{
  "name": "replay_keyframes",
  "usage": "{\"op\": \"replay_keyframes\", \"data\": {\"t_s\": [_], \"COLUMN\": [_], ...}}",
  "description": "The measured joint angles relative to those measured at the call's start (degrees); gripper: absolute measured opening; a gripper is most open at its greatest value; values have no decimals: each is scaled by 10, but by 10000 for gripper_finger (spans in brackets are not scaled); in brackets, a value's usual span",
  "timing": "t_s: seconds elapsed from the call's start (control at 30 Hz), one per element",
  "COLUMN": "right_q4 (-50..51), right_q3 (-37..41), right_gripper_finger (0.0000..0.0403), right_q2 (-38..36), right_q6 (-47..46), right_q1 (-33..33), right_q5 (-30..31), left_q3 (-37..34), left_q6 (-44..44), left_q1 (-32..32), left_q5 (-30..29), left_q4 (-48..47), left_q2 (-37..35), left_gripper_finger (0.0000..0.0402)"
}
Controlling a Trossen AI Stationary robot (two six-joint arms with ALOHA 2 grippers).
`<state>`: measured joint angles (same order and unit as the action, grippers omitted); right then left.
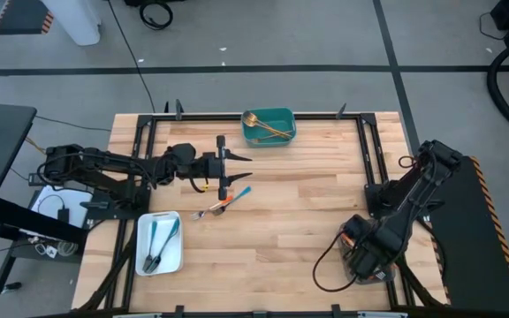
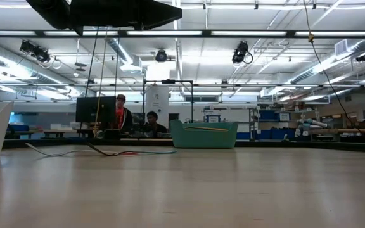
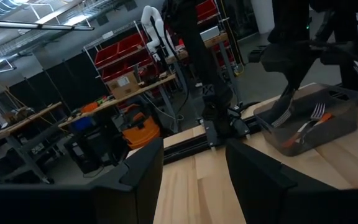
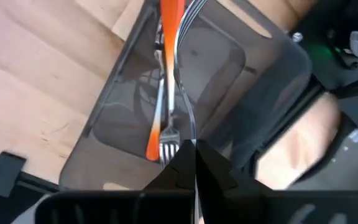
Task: Sort silverware by color (type)
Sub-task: Put the left orange fork into the gray bin
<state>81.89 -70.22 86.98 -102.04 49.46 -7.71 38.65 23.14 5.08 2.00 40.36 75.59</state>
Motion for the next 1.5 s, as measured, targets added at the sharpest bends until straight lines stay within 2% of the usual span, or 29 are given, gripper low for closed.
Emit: {"op": "replay_keyframes", "data": {"t_s": [0.23, 0.43, 0.83, 1.1, 1.33, 1.5], "right_q4": [-51, -63, -138, -209, -240, -252], "right_q3": [36, 53, 101, 162, 181, 184], "right_gripper_finger": [6, 6, 6, 6, 8, 36], "right_q2": [0, 0, 0, 1, 1, 1], "right_q6": [-12, -62, -68, -4, 1, -17], "right_q1": [14, 39, 53, 53, 53, 53], "right_q5": [22, 64, 79, 63, 61, 48], "left_q3": [0, 0, 0, 0, 0, 0], "left_q6": [0, 0, 0, 0, 0, -15], "left_q1": [0, 0, 0, 0, 0, -1], "left_q5": [0, 0, 0, 0, 0, 0], "left_q4": [0, 0, -1, -1, -1, -4], "left_q2": [0, 0, 0, 0, 0, 0], "left_gripper_finger": [182, 182, 182, 182, 182, 182]}}
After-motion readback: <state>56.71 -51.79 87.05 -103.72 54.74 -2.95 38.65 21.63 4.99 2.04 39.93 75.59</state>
